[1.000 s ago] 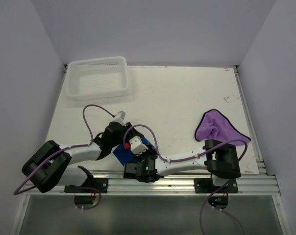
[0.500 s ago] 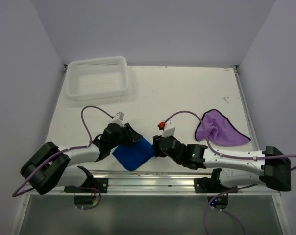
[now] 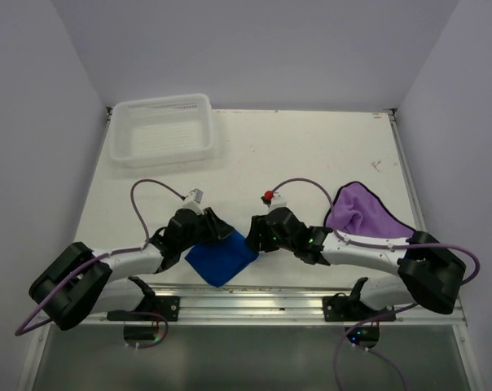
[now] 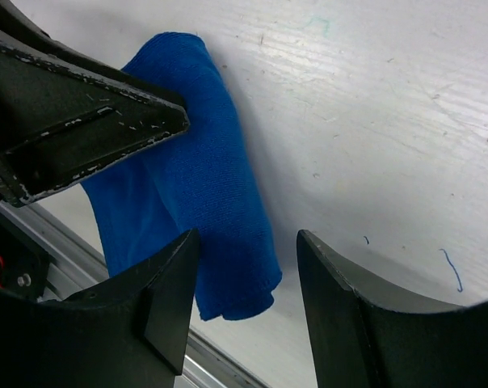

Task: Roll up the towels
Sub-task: Roll the towel

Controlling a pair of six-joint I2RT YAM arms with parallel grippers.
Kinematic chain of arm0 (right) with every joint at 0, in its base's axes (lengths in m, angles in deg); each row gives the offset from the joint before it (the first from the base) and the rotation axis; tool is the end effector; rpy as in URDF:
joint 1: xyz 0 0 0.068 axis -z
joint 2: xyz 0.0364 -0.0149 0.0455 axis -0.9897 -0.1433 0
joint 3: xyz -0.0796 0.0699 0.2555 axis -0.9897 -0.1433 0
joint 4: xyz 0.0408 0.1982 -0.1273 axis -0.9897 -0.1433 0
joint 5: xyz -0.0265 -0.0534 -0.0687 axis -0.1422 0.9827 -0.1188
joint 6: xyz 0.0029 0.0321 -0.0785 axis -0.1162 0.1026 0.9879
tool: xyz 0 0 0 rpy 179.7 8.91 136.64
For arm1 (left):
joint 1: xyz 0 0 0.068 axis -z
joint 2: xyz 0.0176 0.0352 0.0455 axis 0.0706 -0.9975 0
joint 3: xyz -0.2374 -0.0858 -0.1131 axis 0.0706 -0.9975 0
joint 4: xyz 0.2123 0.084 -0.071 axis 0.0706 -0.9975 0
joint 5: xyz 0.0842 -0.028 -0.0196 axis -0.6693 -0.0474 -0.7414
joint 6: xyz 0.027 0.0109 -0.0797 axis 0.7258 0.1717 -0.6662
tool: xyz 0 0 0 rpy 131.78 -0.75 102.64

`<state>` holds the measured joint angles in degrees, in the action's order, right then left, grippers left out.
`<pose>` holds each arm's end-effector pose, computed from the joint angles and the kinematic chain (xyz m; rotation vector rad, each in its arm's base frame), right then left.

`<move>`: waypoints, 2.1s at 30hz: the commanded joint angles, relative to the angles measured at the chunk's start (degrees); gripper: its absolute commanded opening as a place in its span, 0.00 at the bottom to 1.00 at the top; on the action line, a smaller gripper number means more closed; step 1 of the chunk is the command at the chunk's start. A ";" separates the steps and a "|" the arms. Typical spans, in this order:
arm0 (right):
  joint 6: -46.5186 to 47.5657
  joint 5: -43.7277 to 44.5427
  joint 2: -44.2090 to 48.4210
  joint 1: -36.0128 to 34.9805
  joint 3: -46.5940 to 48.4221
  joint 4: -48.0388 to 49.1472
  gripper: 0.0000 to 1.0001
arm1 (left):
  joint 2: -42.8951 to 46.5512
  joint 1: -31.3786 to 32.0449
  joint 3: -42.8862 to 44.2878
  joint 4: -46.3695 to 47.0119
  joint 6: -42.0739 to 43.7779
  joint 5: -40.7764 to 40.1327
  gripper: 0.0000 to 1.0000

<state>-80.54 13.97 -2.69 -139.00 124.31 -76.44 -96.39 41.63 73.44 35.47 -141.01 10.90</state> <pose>0.1584 0.2265 0.1862 -0.2201 2.3346 0.7652 0.1842 -0.1483 0.1438 -0.3215 2.2466 -1.0179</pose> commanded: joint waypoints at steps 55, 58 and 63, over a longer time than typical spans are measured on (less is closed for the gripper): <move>8.36 35.11 -13.76 -17.21 13.31 -14.80 0.00 | 7.35 -3.13 16.94 -22.97 8.31 -7.71 0.45; 6.78 40.65 -16.66 -19.05 16.64 -18.85 0.00 | 6.65 -3.13 17.21 -21.82 8.22 -6.83 0.45; 5.11 46.54 -23.68 -21.25 22.01 -25.07 0.00 | 5.41 -3.13 17.47 -20.33 7.87 -5.24 0.45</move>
<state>-73.35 51.56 -23.24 -159.37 142.97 -94.54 -90.62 38.77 88.72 12.24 -133.62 4.13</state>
